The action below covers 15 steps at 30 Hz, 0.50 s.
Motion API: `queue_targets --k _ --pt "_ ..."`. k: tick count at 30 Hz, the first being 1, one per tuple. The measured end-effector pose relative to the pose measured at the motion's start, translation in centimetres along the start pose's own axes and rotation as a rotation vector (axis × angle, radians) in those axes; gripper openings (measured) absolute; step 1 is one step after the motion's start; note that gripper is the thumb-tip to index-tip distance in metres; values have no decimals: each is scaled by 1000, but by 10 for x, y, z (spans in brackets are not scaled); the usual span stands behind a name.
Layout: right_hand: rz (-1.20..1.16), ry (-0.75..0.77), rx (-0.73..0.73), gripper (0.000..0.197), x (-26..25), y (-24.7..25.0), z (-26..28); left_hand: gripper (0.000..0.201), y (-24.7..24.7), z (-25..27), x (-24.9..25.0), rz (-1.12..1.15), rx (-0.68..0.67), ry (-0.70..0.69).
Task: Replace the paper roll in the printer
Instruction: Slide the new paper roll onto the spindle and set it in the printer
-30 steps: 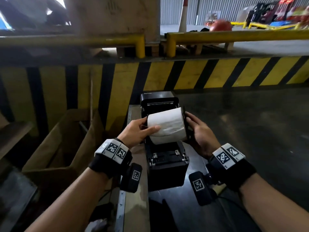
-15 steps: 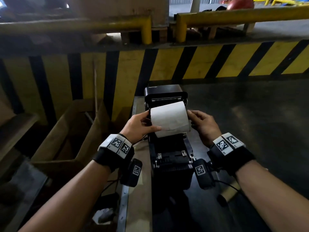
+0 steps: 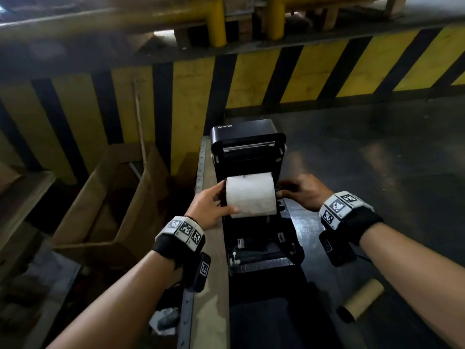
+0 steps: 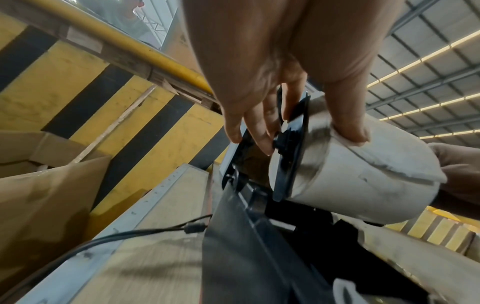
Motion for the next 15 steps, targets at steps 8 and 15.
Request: queue_targets --k 8,15 --pt "145 97 20 26 18 -32 -12 79 -15 -5 -20 -112 49 52" --pt "174 168 -21 25 33 -44 -15 81 -21 -8 -26 -199 66 66"
Point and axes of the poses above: each hand's wrist, its own z-axis away from the middle knuckle, its own y-axis out of the back of the hand, x = y × z, the point moved 2 cm from there along -z, towards the middle knuckle, and after that the axes turned 9 degrees about z, right-handed, at the moved point
